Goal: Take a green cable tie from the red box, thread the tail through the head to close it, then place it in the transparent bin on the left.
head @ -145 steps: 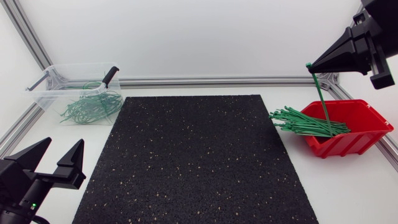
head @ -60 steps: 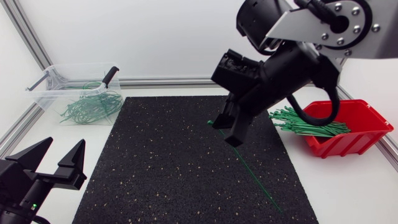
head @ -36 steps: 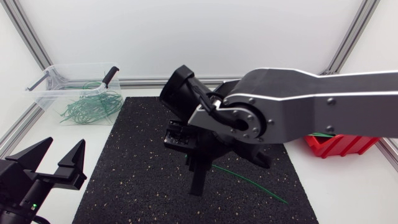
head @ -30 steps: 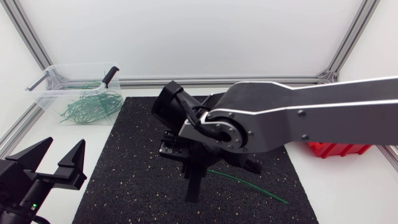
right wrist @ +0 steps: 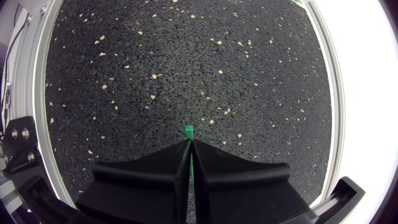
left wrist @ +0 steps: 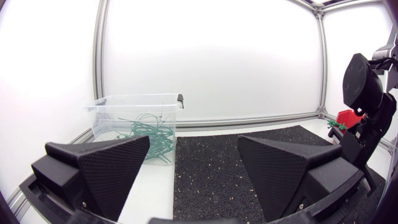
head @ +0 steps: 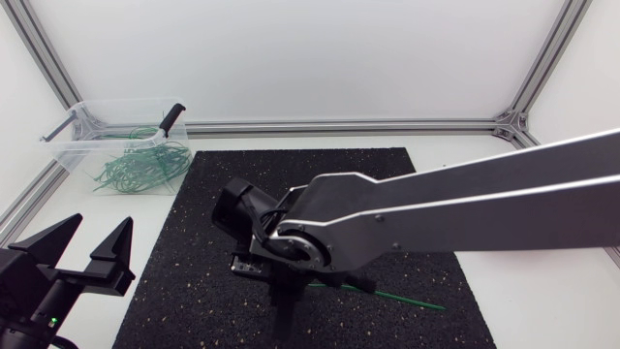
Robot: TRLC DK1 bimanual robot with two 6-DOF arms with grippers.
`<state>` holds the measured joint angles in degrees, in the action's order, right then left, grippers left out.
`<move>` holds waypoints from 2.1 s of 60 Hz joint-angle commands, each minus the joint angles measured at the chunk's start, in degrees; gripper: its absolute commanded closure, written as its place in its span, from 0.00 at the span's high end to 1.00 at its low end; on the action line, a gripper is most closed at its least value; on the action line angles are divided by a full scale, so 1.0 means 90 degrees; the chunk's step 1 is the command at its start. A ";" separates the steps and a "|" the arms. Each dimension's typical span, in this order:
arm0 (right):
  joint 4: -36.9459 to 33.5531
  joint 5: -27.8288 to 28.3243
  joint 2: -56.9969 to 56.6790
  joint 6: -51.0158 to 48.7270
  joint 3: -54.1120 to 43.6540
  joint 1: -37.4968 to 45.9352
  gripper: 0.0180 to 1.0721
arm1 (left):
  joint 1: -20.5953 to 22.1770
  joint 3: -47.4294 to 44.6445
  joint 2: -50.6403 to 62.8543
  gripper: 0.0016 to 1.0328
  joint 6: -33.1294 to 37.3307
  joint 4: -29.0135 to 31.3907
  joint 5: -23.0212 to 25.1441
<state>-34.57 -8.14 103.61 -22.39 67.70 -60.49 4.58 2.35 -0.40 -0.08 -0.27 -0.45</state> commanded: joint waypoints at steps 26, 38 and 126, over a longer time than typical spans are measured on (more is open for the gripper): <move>-0.0222 0.0602 -0.0507 0.0144 -0.0325 -0.0066 0.76 | -0.0021 -0.0154 -0.0043 0.96 -0.0089 0.0196 0.0020; -0.0515 0.1373 -0.0604 -0.0217 -0.0394 0.0403 0.76 | -0.0030 -0.0154 -0.0043 0.96 -0.0089 0.0206 0.0020; -0.1237 0.3785 0.1251 -0.1057 0.0603 0.1106 0.44 | 0.0019 -0.0154 -0.0023 0.96 -0.0079 0.0226 0.0020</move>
<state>-45.17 25.52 113.60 -30.76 72.77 -50.09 4.58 2.35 -0.40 -0.05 -0.10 -0.45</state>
